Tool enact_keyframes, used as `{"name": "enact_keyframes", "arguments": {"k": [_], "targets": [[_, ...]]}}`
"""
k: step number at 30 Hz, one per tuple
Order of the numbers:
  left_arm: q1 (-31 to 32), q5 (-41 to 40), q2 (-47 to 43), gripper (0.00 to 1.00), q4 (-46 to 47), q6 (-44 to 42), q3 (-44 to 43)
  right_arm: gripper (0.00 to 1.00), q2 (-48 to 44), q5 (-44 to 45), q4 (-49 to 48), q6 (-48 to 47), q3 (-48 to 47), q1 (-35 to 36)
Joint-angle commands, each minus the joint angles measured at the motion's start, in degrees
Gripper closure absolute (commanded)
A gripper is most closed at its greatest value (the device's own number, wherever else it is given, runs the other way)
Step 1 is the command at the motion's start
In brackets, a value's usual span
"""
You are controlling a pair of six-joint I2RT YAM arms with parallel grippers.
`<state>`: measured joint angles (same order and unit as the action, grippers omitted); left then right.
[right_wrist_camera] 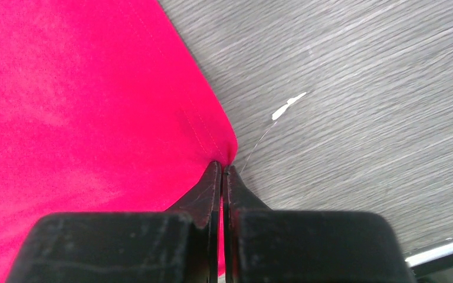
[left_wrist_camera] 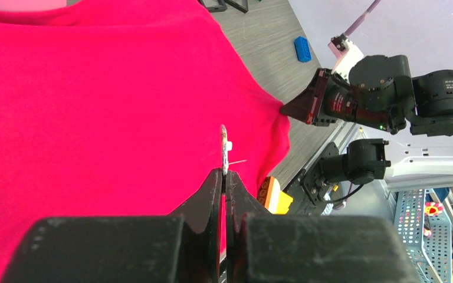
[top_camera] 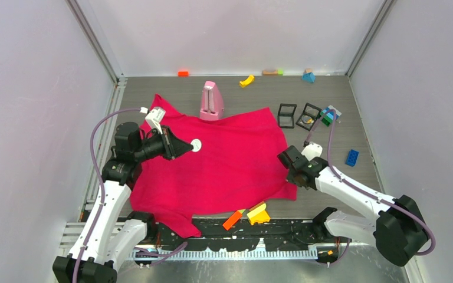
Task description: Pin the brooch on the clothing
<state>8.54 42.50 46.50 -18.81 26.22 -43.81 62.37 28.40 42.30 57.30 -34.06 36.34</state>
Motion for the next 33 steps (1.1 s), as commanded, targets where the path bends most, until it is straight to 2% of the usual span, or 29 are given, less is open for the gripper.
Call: {"name": "enact_keyframes", "arguments": {"k": [1,10,12,13,14,15,17,20,24,28,33], "targets": [[-0.3,-0.27,-0.8,1.0,-0.16,-1.34,-1.98,0.99,-0.81,3.83,1.05,-3.27,-2.33,-4.01],[-0.27,-3.06,-1.1,1.0,-2.22,-2.32,-2.48,0.98,-3.22,2.26,1.39,-6.56,-4.14,-11.58],[-0.27,-3.76,-1.34,1.0,-2.69,-2.72,-2.59,0.89,-3.67,2.91,1.96,-7.14,-4.55,-12.19],[-0.27,-3.94,-1.47,1.0,-2.77,-2.75,-2.59,0.69,-3.95,3.12,2.15,-7.3,-4.71,-12.44],[-0.28,-4.11,-1.54,1.0,-2.87,-2.83,-2.59,0.57,-4.07,3.56,2.49,-7.78,-5.16,-12.48],[-0.29,-4.28,-1.66,1.0,-3.02,-2.9,-2.59,0.36,-4.18,3.66,2.77,-7.93,-5.5,-12.51],[-0.28,-5.18,-1.8,1.0,-3.63,-3.12,-2.66,0.26,-4.07,2.81,3.38,-8.98,-6.69,-12.52],[-0.32,-9.26,-1.94,1.0,-5.85,-3.97,-3.13,0.25,-4.2,-1.88,3.14,-11.6,-8.16,-12.41],[-0.3,-17.09,-1.74,1.0,-10.24,-5.02,-4.19,0.3,-6.43,-8.46,-1.63,-14.83,-8.03,-10.05],[-0.47,-20.57,-1.42,1.0,-11.71,-5.54,-4.75,0.3,-6.98,-12.34,-13.07,-16.71,-6.63,1.73],[-3.03,-24.58,-0.72,1.0,-13.82,-5.58,-5.53,0.31,0.72,-8.65,-30.88,-19.96,-7.54,16.69]]}}
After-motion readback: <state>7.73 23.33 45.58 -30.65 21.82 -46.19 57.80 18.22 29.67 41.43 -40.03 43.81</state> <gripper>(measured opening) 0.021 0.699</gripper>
